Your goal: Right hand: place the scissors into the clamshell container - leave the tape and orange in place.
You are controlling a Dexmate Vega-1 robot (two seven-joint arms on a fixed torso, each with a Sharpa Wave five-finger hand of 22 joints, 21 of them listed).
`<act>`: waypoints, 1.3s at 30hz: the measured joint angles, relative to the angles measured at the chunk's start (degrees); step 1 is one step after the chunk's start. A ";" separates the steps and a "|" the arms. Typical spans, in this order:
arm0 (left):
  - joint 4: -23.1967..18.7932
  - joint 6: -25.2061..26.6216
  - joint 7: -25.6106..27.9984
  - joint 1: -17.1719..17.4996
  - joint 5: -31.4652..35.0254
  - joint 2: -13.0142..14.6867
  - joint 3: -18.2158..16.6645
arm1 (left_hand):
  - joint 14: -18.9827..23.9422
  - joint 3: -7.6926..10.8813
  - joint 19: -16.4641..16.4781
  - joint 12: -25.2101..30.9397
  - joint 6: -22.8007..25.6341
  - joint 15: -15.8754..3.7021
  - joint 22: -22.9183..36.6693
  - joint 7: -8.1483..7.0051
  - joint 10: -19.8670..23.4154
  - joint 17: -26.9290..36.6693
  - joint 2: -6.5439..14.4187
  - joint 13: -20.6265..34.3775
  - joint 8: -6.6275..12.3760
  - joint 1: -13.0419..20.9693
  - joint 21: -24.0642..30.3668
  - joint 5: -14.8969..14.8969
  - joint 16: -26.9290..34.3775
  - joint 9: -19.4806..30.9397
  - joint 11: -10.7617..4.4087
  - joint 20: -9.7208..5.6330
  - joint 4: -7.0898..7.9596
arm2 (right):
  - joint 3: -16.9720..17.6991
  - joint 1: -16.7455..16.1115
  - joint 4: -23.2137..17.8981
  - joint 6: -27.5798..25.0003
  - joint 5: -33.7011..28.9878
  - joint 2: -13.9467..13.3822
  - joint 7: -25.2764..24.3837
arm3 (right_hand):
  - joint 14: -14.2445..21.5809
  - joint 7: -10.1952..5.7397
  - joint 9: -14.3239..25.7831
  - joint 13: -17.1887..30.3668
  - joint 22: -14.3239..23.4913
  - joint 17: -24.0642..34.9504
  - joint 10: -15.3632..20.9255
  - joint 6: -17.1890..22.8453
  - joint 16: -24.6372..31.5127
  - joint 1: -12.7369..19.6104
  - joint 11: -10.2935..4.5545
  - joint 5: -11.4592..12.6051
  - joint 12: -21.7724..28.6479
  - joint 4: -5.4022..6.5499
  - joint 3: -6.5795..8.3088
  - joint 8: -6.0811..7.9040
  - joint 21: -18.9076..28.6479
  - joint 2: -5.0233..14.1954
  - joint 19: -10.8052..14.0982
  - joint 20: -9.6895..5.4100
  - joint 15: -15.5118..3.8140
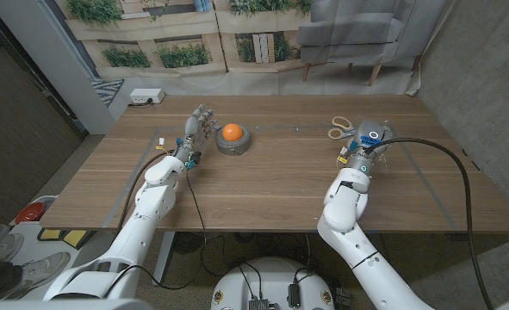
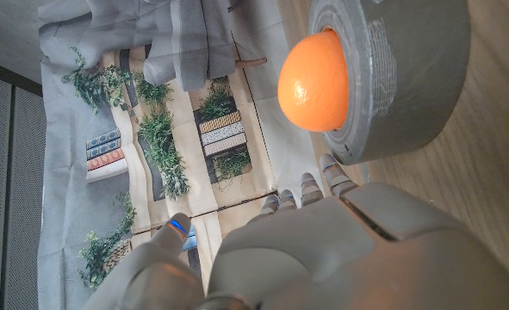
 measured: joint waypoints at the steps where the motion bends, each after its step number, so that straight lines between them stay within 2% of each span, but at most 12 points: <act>1: -0.01 0.01 0.02 0.02 -0.01 0.01 -0.02 | 0.00 0.00 0.00 0.00 0.00 0.00 0.00 0.00 0.00 0.00 0.00 0.00 0.00 0.00 0.00 0.00 0.00 0.00 0.00 0.00 0.00 | 0.00 0.18 0.11 -0.21 0.15 -0.12 0.11 | 0.00 0.00 0.00 0.00 0.00 0.00 0.00 0.00 0.00 0.00 0.00 0.00 -0.14 -0.13 0.13 0.00 0.00 0.00 0.00 0.00 0.00; 19: 0.37 0.09 0.17 -0.15 0.05 0.07 -0.07 | 0.00 0.00 0.00 0.00 0.00 0.00 0.00 0.00 0.00 0.00 0.00 0.00 0.00 0.00 0.00 0.00 0.00 0.00 0.00 0.00 0.00 | -0.43 3.26 2.35 -2.35 2.87 -1.94 1.32 | -0.13 -0.11 0.01 0.06 0.01 -0.01 -0.01 0.11 0.00 -0.13 0.00 -0.02 -0.34 -0.38 0.38 0.01 0.43 -0.13 -0.45 0.00 -0.13; 20: 0.58 0.09 0.17 -0.25 0.05 0.07 -0.08 | 0.00 0.00 0.00 0.00 0.00 0.00 0.00 0.00 0.00 0.00 0.00 0.00 0.00 0.00 0.00 0.00 0.00 0.00 0.00 0.00 0.00 | -0.48 3.48 2.51 -4.46 3.30 -2.05 2.34 | -0.13 -0.12 0.01 0.06 0.01 -0.01 -0.01 0.12 0.00 -0.13 0.00 -0.02 -0.34 -0.38 0.38 0.01 0.43 -0.13 -0.45 0.00 -0.12; 29: 1.38 -0.04 0.20 -0.76 0.11 0.05 -0.11 | 0.00 0.00 0.00 0.00 0.00 0.00 0.00 0.00 0.00 0.00 0.00 0.00 0.00 0.00 0.00 0.00 0.00 0.00 0.00 0.00 0.00 | -0.95 5.18 3.80 -6.82 5.53 -3.05 2.81 | -0.13 -0.12 0.01 0.23 0.01 -0.02 -0.01 0.12 0.00 -0.13 0.00 -0.06 -0.33 -0.38 0.38 0.01 0.67 -0.13 -0.44 0.00 -0.11; 36: 1.78 -0.04 0.20 -1.00 0.11 0.02 -0.15 | 0.00 0.00 0.00 0.00 0.00 0.00 0.00 0.00 0.00 0.00 0.00 0.00 0.00 0.00 0.00 0.00 0.00 0.00 0.00 0.00 0.00 | -0.95 5.18 3.80 -8.64 7.29 -3.05 2.89 | -0.16 -0.12 0.01 0.23 0.01 -0.02 -0.01 0.12 0.46 -0.13 0.00 -0.22 -0.34 -0.60 0.60 0.01 0.67 -0.13 -0.44 0.00 -0.14; 37: 1.85 -0.24 0.25 -1.03 0.14 0.02 -0.17 | 0.00 0.00 0.00 0.00 0.00 0.00 0.00 0.00 0.00 0.00 0.00 0.00 0.00 0.00 0.00 0.00 0.00 0.00 0.00 0.00 0.00 | -1.63 6.65 4.68 -9.19 7.81 -4.13 2.89 | -0.21 -0.12 0.01 0.23 0.01 -0.02 -0.01 0.12 0.46 -0.13 0.00 -0.23 -0.34 -0.60 0.60 0.01 0.67 -0.13 -0.44 0.00 -0.19; 39: 1.90 -0.27 0.27 -1.04 0.14 0.02 -0.22 | 0.00 0.00 0.00 0.00 0.00 0.00 0.00 0.00 0.00 0.00 0.00 0.00 0.00 0.00 0.00 0.00 0.00 0.00 0.00 0.00 0.00 | -1.82 6.94 4.81 -9.81 8.48 -4.37 2.89 | -0.22 -0.12 0.01 0.23 0.01 -0.02 -0.01 0.12 0.46 -0.13 0.00 -0.23 -0.36 -0.60 0.60 0.01 0.67 -0.13 -0.44 0.00 -0.19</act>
